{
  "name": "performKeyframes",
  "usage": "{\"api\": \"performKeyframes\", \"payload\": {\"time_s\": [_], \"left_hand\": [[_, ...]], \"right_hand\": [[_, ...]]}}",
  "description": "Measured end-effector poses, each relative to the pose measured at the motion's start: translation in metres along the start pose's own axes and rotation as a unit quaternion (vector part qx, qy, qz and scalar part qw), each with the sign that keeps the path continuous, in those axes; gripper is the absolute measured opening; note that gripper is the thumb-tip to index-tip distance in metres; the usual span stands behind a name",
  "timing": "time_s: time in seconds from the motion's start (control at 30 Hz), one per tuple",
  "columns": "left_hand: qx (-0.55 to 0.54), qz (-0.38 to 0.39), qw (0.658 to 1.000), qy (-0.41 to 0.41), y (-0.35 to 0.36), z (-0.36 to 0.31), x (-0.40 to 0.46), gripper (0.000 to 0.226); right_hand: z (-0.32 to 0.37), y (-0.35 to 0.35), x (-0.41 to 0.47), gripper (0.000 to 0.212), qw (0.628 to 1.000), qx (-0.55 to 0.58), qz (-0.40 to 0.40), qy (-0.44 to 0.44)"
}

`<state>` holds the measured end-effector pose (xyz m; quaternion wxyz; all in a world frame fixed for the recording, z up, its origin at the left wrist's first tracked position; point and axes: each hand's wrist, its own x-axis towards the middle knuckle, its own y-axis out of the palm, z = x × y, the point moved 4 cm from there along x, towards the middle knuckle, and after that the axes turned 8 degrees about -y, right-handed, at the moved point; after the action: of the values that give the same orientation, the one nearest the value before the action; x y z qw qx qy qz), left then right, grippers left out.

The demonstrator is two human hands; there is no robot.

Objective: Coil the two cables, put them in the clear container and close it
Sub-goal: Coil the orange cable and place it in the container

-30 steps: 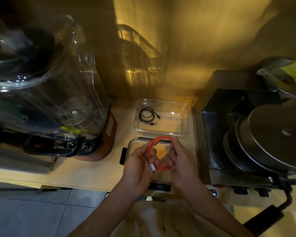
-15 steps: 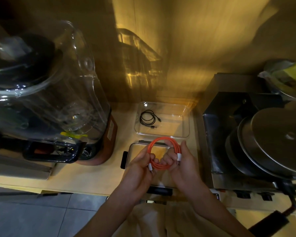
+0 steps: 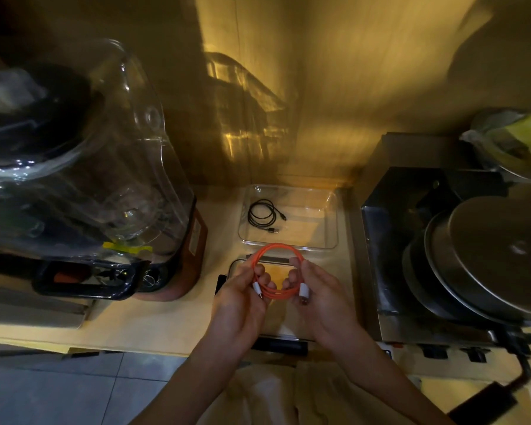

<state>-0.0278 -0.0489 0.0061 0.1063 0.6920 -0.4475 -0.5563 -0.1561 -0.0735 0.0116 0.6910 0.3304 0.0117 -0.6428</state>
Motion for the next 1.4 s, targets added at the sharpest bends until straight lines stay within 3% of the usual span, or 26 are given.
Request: {"api": "performKeyframes", "payload": {"time_s": [0.13, 0.2, 0.4, 0.67, 1.03, 1.27, 1.4], "left_hand": [[0.059, 0.003, 0.998, 0.023, 0.001, -0.004, 0.004, 0.028], [0.107, -0.001, 0.994, 0.034, 0.003, -0.006, 0.005, 0.031], [0.181, 0.006, 0.983, 0.028, 0.011, -0.010, 0.019, 0.034], [0.342, -0.067, 0.937, 0.009, 0.019, -0.018, 0.053, 0.038], [0.298, -0.148, 0.943, 0.016, 0.035, -0.032, 0.131, 0.025], [0.307, -0.187, 0.933, 0.029, 0.040, -0.026, 0.178, 0.015], [0.323, -0.180, 0.929, 0.023, 0.040, -0.027, 0.199, 0.016]], "right_hand": [[0.006, -0.011, 0.007, 0.030, 0.979, -0.193, -0.041, -0.046], [0.009, -0.016, 0.011, 0.031, 0.970, -0.232, -0.045, -0.056], [0.015, -0.022, 0.027, 0.029, 0.979, -0.194, -0.060, -0.034], [0.022, -0.026, 0.064, 0.041, 0.977, -0.172, -0.112, -0.053], [0.023, -0.040, 0.131, 0.028, 0.984, -0.157, -0.084, -0.019], [0.022, -0.052, 0.166, 0.010, 0.958, -0.190, -0.202, -0.070], [0.019, -0.053, 0.183, 0.020, 0.954, -0.209, -0.211, -0.044]]}}
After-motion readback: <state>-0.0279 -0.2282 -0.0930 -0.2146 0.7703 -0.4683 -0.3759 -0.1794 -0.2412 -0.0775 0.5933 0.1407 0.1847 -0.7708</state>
